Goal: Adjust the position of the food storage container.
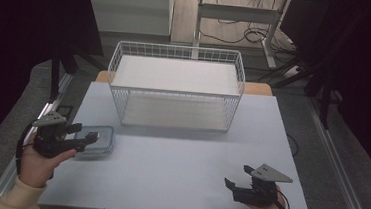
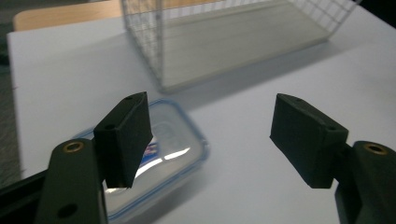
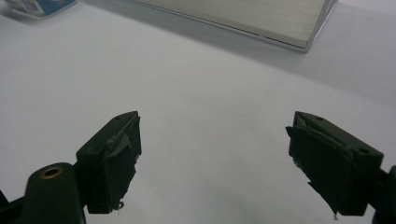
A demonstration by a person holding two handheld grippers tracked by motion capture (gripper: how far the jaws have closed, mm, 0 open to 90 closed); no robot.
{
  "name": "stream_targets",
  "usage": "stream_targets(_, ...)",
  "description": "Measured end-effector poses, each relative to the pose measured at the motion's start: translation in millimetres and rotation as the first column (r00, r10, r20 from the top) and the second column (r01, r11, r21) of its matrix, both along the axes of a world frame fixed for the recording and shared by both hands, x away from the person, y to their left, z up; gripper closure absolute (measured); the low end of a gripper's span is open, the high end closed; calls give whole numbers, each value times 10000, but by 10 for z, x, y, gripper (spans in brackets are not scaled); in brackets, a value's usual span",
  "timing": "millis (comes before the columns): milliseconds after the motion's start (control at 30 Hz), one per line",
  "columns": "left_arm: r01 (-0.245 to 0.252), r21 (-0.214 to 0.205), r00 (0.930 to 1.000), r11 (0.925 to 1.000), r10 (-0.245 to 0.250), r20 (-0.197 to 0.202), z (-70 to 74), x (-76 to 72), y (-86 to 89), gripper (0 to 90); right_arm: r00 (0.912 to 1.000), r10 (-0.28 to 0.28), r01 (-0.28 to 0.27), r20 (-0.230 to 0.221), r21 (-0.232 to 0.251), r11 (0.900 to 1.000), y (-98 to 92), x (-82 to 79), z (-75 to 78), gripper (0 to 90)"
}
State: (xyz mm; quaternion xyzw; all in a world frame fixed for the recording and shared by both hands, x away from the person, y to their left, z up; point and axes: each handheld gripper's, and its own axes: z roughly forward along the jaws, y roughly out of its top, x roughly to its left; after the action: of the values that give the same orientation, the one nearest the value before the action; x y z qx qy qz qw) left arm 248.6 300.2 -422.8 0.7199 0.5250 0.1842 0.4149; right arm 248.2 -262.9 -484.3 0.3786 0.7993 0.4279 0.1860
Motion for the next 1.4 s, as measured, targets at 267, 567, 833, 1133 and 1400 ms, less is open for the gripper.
stream_targets(267, -561, 123, 9976, 9984, 565, -407, -43, 46, 276, 334, 9999, -110, 110, 7, -89, 9999, -13, 7, 8, 173)
stream_targets(567, -1037, 536, 9876, 9932, 1093, -1130, -218, 162, 534, 721, 9999, -165, 164, -41, -162, 9997, -32, 19, 1, 173)
stream_targets(833, -1196, 892, 9637, 9888, 1372, -2292, -514, 366, 730, 896, 9997, -192, 188, -117, -270, 9995, -24, 27, -20, 173)
stream_targets(1133, -1246, 1221, 9456, 9847, 1551, -2858, -716, 479, 783, 897, 9996, -228, 221, -190, -357, 9991, -27, 40, -29, 173)
stream_targets(1400, -934, 1100, 9421, 9895, 1236, -3118, -831, 579, 712, 897, 9996, -221, 212, -176, -458, 9987, -25, 39, -36, 174)
